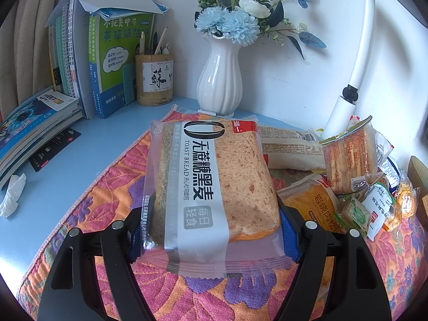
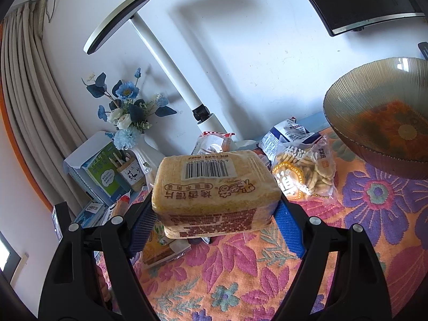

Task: Organize snacks
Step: 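Lift the toast bag with the left tool while the right tool lifts the yellow cake block, then carry both packs over the amber glass bowl and open both tools to drop them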

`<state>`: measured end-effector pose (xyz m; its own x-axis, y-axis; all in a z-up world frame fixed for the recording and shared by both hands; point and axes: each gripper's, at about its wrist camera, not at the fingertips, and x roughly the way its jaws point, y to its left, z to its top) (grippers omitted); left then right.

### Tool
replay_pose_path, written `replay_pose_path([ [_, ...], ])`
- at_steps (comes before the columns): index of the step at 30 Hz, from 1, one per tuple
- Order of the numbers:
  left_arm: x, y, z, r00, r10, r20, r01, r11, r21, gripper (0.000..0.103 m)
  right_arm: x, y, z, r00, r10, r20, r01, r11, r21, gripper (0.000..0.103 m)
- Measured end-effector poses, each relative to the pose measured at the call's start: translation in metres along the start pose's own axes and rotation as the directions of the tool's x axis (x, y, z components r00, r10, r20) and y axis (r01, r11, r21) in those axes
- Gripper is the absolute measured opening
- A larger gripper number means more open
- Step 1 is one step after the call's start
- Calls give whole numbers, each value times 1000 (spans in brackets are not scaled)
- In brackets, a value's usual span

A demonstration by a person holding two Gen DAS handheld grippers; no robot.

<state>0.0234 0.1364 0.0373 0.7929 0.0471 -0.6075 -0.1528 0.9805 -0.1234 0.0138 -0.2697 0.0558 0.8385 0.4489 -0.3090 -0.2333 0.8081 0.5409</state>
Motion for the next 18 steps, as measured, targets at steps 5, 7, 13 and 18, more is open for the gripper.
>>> replay_pose_path([
  [5, -3, 0, 0, 1000, -2, 13, 2, 1000, 0, 76, -2, 0, -1, 1000, 5, 13, -5, 1000, 2, 81],
  [7, -4, -1, 0, 1000, -4, 20, 4, 1000, 6, 76, -3, -1, -1, 1000, 3, 18, -3, 1000, 2, 81],
  [13, -10, -7, -1, 999, -15, 52, 13, 999, 29, 76, -6, 0, -1, 999, -23, 34, 23, 1000, -13, 81],
  [18, -19, -14, 1, 996, -15, 92, 10, 999, 53, 76, -13, 2, 8, 998, -39, 46, 40, 999, -20, 81],
])
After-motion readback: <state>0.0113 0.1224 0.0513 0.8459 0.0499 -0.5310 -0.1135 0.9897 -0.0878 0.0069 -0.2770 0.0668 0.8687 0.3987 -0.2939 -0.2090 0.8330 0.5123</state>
